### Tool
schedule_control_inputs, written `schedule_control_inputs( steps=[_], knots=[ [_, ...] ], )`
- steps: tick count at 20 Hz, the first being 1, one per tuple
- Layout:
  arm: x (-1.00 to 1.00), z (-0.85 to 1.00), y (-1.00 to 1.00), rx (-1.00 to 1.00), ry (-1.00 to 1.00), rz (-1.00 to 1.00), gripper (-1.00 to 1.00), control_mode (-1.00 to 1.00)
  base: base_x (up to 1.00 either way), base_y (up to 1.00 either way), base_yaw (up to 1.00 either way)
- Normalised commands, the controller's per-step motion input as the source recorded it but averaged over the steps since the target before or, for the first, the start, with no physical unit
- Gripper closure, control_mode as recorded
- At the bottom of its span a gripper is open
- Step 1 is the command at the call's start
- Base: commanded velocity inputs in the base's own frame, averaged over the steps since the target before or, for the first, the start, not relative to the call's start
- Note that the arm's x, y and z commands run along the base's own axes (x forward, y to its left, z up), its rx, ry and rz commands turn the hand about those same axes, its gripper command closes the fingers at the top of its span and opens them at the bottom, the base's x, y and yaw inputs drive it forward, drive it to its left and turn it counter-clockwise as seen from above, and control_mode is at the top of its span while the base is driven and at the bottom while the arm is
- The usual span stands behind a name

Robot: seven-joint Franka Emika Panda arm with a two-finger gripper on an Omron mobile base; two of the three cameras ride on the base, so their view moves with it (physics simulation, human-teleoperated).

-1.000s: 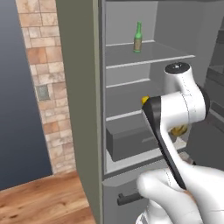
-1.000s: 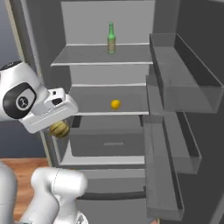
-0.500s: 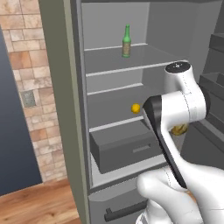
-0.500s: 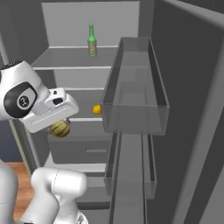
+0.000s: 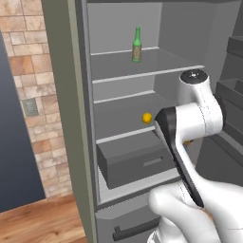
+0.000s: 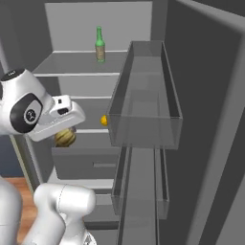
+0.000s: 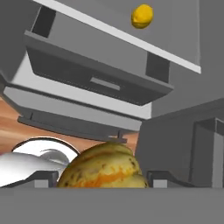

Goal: Place the beer on the top shelf of the fridge to keep it out of children's reach, and place the lemon and squash on lower shelves for easy access.

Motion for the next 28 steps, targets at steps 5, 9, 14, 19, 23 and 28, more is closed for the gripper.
schedule_control_inputs(
  steps=[5,9,14,19,23,28],
  knots=[
    [0.16,-0.27,0.0,0.21,-0.34,0.04,1.0,-1.0,0.0,0.0,0.0],
    [0.28,-0.17,0.01,0.2,-0.37,0.03,1.0,-1.0,0.0,0.0,0.0],
    [0.47,-0.05,0.08,0.19,-0.35,0.0,1.0,-1.0,0.0,0.0,0.0],
    [0.76,0.0,0.19,0.09,-0.07,0.0,1.0,-1.0,0.0,0.0,0.0],
    [0.84,-0.13,0.31,0.0,0.0,0.0,1.0,-1.0,0.0,0.0,0.0],
    [0.74,-0.39,0.3,0.0,0.0,0.0,1.0,-1.0,0.0,0.0,0.0]
  ],
)
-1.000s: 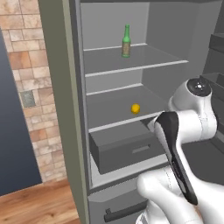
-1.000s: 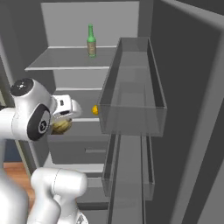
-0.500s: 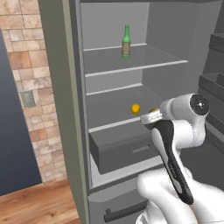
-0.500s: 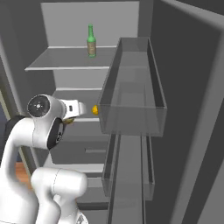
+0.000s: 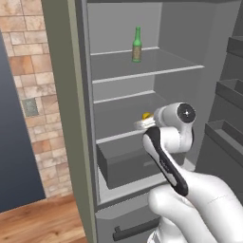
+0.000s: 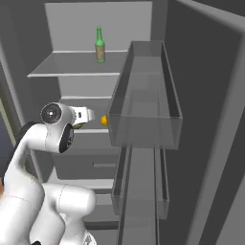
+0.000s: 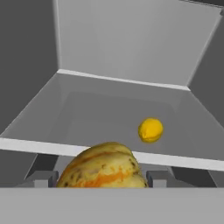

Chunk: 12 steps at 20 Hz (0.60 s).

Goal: Place the beer on the top shelf of the fridge to keep it out of children's reach, and place the lemon and squash on lower shelves for easy access.

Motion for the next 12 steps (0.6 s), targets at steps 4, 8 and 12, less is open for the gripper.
schedule_control_inputs(
  steps=[4,8,12],
  knots=[
    [0.74,-0.44,0.23,0.0,0.0,0.0,1.0,-1.0,0.0,0.0,0.0],
    [0.74,-0.37,0.19,0.0,0.0,0.0,1.0,-1.0,0.0,0.0,0.0],
    [0.74,-0.33,0.09,0.01,0.0,0.0,1.0,-1.0,0.0,0.0,0.0]
  ],
)
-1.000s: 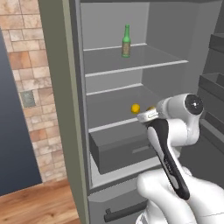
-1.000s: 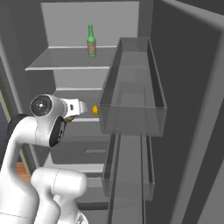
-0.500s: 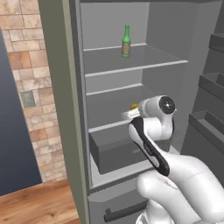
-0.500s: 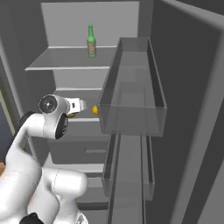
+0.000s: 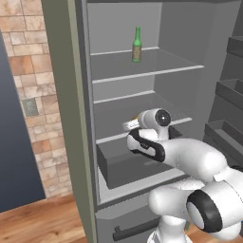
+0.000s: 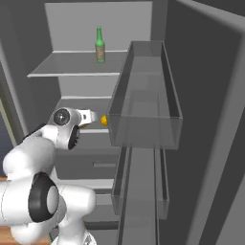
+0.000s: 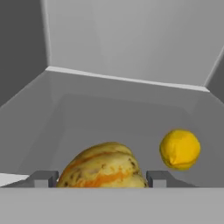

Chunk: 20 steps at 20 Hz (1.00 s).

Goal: Place the beer on the top shelf of the fridge to keep it out of children's reach, and place the lemon and squash on lower shelves for easy access.

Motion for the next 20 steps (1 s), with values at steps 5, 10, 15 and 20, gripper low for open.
schedule_control_inputs(
  steps=[5,10,15,20],
  knots=[
    [0.7,-0.28,0.01,0.05,0.0,0.0,1.0,-1.0,0.0,0.0,0.0],
    [0.7,-0.2,0.05,0.04,0.0,0.0,1.0,-1.0,0.0,0.0,0.0],
    [0.73,-0.08,0.24,0.0,0.0,0.0,1.0,-1.0,0.0,0.0,0.0],
    [0.66,-0.01,0.22,0.0,0.0,0.0,-1.0,-1.0,0.0,0.0,0.0]
  ],
)
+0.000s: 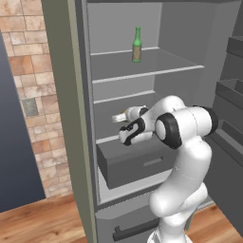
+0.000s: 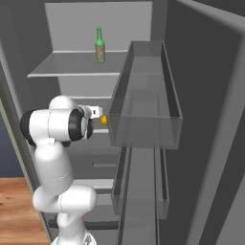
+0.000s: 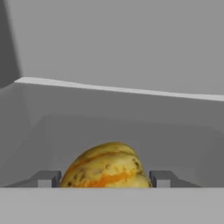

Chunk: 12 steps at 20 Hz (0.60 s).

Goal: Place the beer on the top shelf of the fridge to keep it out of children's reach, and place the lemon and squash on lower shelves for easy access.

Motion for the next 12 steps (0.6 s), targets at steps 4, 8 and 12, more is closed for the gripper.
schedule_control_inputs(
  steps=[4,8,12],
  knots=[
    [0.48,0.04,0.18,0.0,0.0,0.0,-1.0,-1.0,0.0,0.0,0.0],
    [0.31,0.27,0.17,0.0,0.07,0.0,-1.0,-1.0,0.0,0.0,0.0],
    [0.18,0.34,0.18,0.0,0.14,0.0,-1.0,-1.0,0.0,0.0,0.0]
  ],
)
